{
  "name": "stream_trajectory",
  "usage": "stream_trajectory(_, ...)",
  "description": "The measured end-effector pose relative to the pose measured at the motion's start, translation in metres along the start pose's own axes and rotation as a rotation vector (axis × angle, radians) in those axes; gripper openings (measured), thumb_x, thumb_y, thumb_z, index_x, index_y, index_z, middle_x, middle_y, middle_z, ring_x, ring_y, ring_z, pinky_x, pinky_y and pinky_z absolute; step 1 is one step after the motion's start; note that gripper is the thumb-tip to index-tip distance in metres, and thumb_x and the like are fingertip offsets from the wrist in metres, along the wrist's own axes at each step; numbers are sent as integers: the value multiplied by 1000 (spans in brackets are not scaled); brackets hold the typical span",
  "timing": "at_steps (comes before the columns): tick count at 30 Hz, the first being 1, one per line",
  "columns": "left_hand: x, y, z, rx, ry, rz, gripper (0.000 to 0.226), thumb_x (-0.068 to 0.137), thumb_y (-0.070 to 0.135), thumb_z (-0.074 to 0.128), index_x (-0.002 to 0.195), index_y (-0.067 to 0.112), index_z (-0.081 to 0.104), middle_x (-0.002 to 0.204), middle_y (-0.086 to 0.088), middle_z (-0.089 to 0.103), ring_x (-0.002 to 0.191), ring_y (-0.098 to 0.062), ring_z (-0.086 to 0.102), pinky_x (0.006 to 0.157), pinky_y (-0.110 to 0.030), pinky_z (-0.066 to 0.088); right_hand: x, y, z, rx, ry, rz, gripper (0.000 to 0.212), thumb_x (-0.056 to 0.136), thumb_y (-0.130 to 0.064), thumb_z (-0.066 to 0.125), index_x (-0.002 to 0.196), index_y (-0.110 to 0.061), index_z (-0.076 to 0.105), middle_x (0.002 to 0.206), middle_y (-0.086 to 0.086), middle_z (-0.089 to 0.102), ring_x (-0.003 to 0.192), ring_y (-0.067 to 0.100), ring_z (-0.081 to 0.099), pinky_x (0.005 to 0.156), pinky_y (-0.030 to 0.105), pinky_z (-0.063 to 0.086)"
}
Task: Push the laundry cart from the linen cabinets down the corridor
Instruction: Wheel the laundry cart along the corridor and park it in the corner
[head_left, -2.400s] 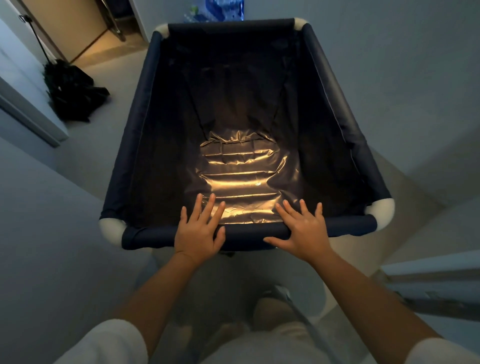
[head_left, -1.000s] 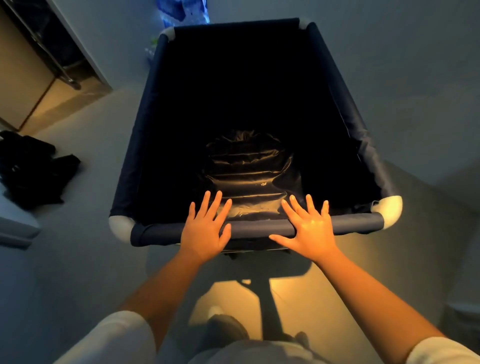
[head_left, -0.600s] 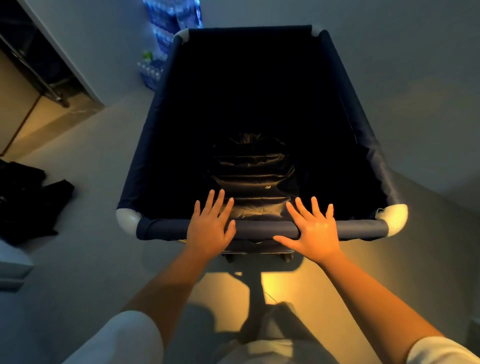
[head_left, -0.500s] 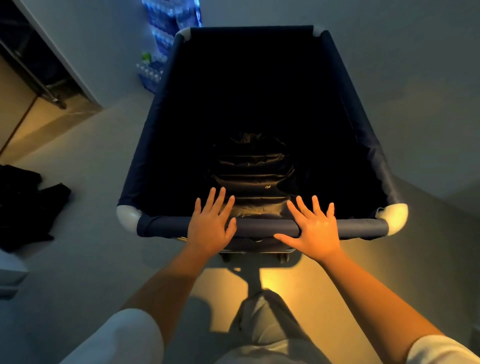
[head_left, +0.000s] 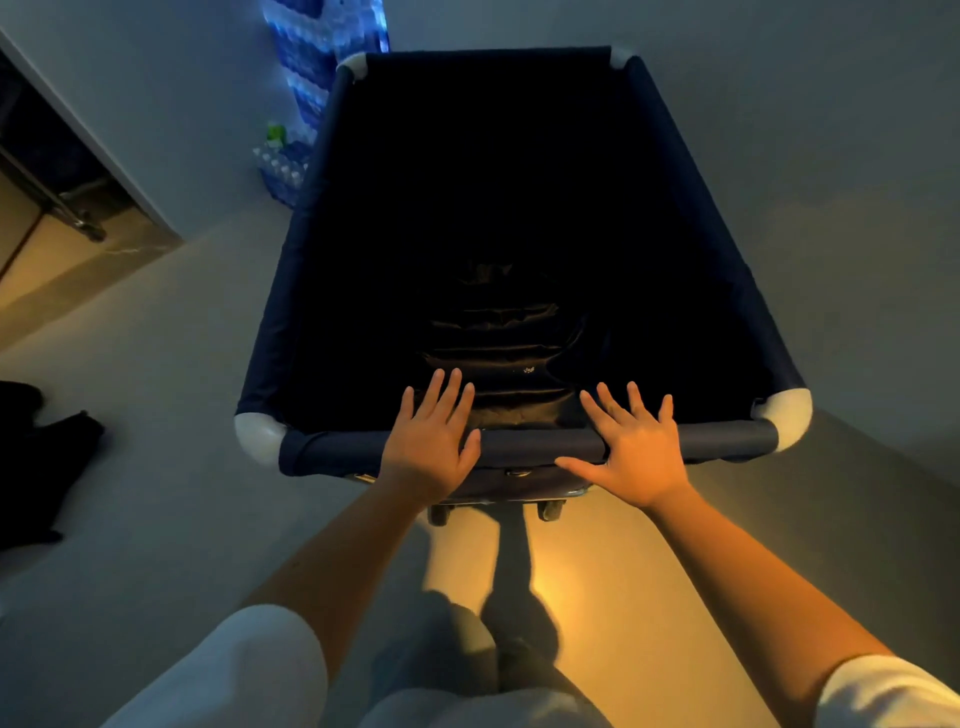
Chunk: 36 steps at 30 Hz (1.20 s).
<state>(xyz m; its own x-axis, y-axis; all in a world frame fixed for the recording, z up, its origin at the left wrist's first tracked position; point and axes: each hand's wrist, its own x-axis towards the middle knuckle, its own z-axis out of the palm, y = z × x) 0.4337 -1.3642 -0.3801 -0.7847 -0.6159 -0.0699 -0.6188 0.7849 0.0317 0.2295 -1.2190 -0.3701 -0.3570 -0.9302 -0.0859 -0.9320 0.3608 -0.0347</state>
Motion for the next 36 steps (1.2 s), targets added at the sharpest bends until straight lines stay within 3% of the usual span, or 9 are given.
stream_trajectory(3,31,0,-10,-8,55,17,54,92,36,29,136,6,40,143,-16,39,135,-31,31,107,-52,28,33,16,-3,8,0,-14,100,66,-87,27,141,-21,33,146,10,37,137,39,24,107,63,12)
stream_trajectory(5,53,0,-14,-10,73,19,53,90,34,29,131,4,47,137,-18,47,130,-33,40,101,-53,36,54,27,-7,14,4,-23,97,67,-84,28,138,-19,39,142,11,42,134,41,30,105,65,17)
stream_trajectory(9,99,6,-17,-67,50,-31,61,90,40,18,138,8,36,145,-15,37,136,-31,30,106,-52,27,96,54,-16,41,6,-58,91,68,-77,29,132,-15,48,134,14,51,128,44,38,99,68,24)
stream_trajectory(14,152,27,-20,-111,43,-74,63,90,45,17,139,8,33,147,-14,33,137,-32,26,106,-55,25,145,102,-18,34,41,-114,87,68,-74,36,128,-13,53,128,14,57,122,46,45,94,72,28)
stream_trajectory(17,182,44,-15,-119,33,-112,65,91,49,12,144,12,20,154,-10,17,142,-28,10,111,-52,15,172,136,-19,32,41,-149,87,68,-74,39,129,-14,52,129,14,57,122,46,44,94,72,27)
stream_trajectory(21,222,77,-16,-94,3,-196,68,90,52,9,145,13,14,155,-9,12,142,-27,6,111,-52,15,206,187,-19,28,47,-215,87,68,-75,37,129,-15,52,130,13,56,123,45,44,94,71,28)
stream_trajectory(25,257,121,-18,-101,10,-285,66,92,51,21,144,10,21,154,-10,15,141,-31,11,108,-54,22,234,241,-22,40,66,-298,91,66,-80,45,128,-14,53,128,14,57,121,45,46,92,72,30)
stream_trajectory(30,279,180,-22,-137,37,-370,66,94,48,32,143,5,23,153,-12,18,141,-32,14,108,-52,24,244,300,-27,61,96,-398,83,70,-73,42,126,-14,55,127,12,59,119,43,49,91,71,32)
stream_trajectory(36,297,243,-18,-147,-7,-452,70,93,53,20,146,10,4,156,-8,2,142,-25,-3,114,-42,4,242,362,-29,29,106,-475,83,71,-74,39,126,-14,56,126,12,60,117,43,51,90,70,34)
